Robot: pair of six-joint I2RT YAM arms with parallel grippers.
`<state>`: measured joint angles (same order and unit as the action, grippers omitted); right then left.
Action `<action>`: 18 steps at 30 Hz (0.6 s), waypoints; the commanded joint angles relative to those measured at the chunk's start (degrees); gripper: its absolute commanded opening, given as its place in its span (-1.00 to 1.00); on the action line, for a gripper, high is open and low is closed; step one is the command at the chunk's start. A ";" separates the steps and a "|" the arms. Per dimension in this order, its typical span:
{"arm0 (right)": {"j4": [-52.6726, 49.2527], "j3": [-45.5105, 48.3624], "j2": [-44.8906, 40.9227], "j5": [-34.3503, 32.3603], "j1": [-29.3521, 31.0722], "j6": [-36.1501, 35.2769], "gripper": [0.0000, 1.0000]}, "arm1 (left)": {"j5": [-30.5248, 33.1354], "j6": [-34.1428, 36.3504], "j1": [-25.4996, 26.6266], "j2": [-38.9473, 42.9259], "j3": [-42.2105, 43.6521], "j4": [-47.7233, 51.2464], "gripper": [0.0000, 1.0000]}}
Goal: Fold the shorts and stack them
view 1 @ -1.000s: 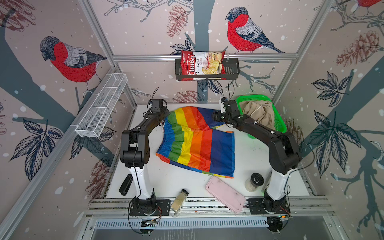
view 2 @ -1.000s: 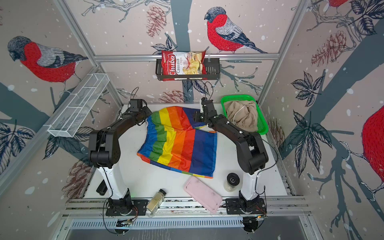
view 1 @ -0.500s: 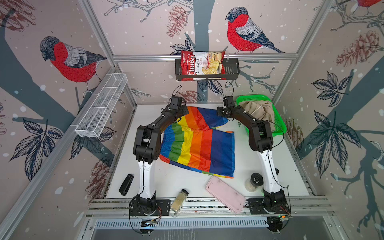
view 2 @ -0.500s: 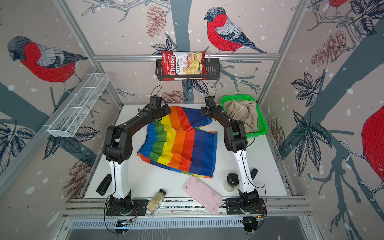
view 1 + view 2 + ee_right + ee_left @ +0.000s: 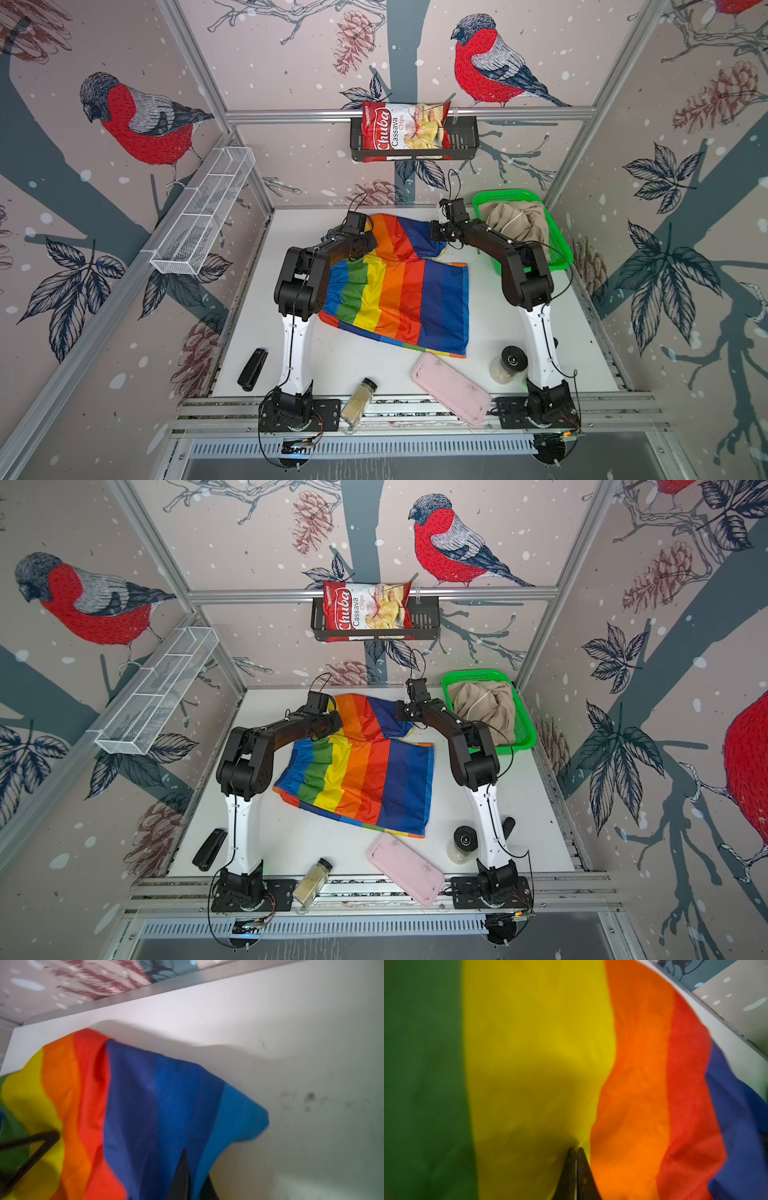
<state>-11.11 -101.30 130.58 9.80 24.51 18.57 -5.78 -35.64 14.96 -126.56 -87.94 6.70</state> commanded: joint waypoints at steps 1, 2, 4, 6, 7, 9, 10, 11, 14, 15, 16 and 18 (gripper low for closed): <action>9.79 11.90 -15.05 -12.56 5.04 -6.23 -1.00 | 0.35 -1.35 -0.68 0.03 2.08 -2.72 -0.97; 12.40 17.76 -19.29 -15.91 7.39 -7.26 -1.00 | -0.03 -1.68 -0.94 -0.08 2.80 -3.40 -0.99; 17.29 28.50 -25.55 -21.83 12.30 -8.66 -1.00 | -0.52 -2.32 -1.63 -0.32 4.08 -4.37 -1.00; 20.51 37.04 -29.65 -26.06 17.67 -8.83 -1.00 | -1.01 -3.00 -2.28 -0.75 4.81 -4.78 -1.00; 20.67 39.66 -30.37 -27.32 19.74 -8.34 -1.00 | -1.24 -3.12 -2.66 -0.91 5.03 -5.08 -1.00; 20.54 44.25 -30.52 -28.35 24.28 -6.73 -1.00 | -1.34 -3.30 -3.15 -0.92 5.50 -5.38 -1.00; 20.31 45.65 -29.95 -28.62 25.98 -5.93 -1.00 | -1.25 -3.36 -3.33 -0.90 5.66 -5.38 -1.00; 20.02 46.89 -28.93 -29.10 27.69 -4.68 -1.00 | -1.24 -3.40 -3.52 -0.94 5.82 -5.41 -1.00; 18.62 48.23 -24.76 -28.44 31.02 -1.71 -1.00 | -1.43 -3.64 -4.05 -0.48 6.46 -5.96 -1.00; 18.50 48.46 -23.59 -28.44 31.83 -0.99 -1.00 | -1.45 -3.73 -4.22 -0.41 6.69 -6.07 -1.00; 18.65 48.69 -23.05 -28.37 32.36 -0.25 -1.00 | -1.50 -3.74 -4.25 -0.31 6.79 -6.14 -1.00; 19.51 49.53 -23.04 -27.12 32.45 0.77 -0.87 | -1.60 -3.74 -4.54 -0.05 7.20 -6.17 -1.00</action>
<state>11.46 -52.69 107.26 -17.41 56.42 16.23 -11.18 -39.16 11.16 -126.34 -81.60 -4.43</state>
